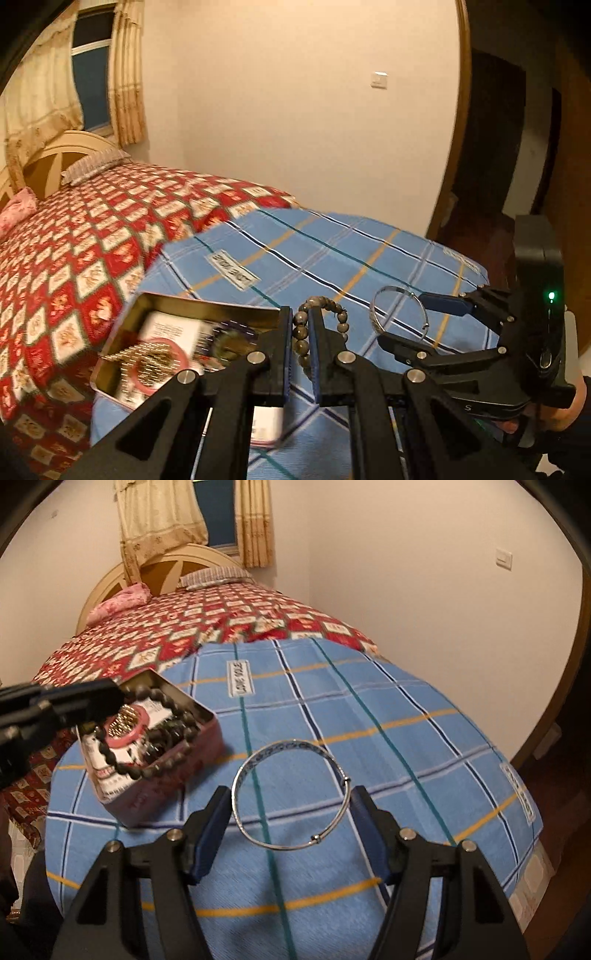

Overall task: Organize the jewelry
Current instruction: 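Carry the bead bracelet and silver bangle into the tin and open both grippers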

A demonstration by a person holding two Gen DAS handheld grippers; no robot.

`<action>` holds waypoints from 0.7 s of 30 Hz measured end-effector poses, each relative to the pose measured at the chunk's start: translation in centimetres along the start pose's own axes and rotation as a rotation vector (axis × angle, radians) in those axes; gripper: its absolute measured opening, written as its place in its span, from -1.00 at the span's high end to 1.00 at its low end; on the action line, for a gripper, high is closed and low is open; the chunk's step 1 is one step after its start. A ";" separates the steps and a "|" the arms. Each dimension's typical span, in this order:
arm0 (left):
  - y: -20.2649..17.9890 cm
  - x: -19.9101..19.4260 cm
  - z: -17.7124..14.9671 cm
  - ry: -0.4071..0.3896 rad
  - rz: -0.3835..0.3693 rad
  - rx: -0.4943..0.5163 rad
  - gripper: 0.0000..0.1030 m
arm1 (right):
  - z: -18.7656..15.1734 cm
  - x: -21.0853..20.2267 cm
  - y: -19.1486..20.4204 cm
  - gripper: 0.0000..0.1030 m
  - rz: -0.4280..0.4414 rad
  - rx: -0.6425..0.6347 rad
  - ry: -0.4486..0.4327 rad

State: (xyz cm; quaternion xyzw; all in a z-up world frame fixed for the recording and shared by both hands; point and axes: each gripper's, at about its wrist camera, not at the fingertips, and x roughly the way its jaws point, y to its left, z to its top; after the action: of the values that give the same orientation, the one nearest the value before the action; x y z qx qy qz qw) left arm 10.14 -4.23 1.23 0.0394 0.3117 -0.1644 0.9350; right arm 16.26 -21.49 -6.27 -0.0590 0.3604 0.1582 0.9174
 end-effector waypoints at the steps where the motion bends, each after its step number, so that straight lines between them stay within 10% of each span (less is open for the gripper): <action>1: 0.7 -0.3 0.2 -0.006 0.013 -0.008 0.85 | 0.3 0.1 0.3 -0.33 0.003 -0.006 -0.006; 18: 10.3 3.7 -1.9 0.095 0.199 -0.103 0.84 | 4.4 6.5 9.8 -0.33 0.160 -0.187 -0.024; 21: 10.8 4.1 -2.4 0.109 0.209 -0.117 0.53 | 4.0 7.0 10.1 -0.35 0.166 -0.210 -0.006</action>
State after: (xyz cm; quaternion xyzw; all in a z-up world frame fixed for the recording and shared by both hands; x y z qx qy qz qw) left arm 15.45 5.18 -3.43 0.0259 0.3652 -0.0454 0.9295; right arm 20.30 -9.31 -8.09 -0.1241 0.3426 0.2703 0.8911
